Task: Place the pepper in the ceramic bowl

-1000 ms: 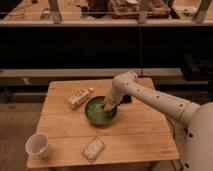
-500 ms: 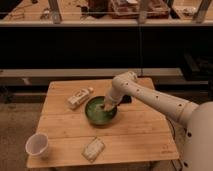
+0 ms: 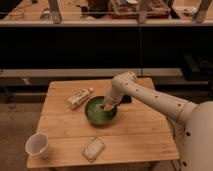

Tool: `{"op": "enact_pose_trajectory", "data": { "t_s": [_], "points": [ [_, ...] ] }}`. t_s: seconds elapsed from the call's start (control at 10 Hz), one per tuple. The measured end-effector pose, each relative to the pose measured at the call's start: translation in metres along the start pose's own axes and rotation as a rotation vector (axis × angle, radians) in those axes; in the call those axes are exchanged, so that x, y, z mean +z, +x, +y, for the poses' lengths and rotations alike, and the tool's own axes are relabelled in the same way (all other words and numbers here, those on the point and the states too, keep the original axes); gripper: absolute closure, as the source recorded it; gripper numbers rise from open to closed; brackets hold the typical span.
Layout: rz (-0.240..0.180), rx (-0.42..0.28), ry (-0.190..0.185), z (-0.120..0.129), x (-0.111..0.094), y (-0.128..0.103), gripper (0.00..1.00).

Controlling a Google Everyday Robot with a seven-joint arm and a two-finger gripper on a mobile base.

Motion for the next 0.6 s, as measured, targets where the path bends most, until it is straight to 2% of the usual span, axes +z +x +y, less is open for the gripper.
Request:
{"op": "enact_pose_trajectory", "data": {
  "t_s": [0.6],
  "points": [
    [0.002, 0.001, -0.006, 0.0000, 0.0043, 0.0004, 0.84]
  ]
}}
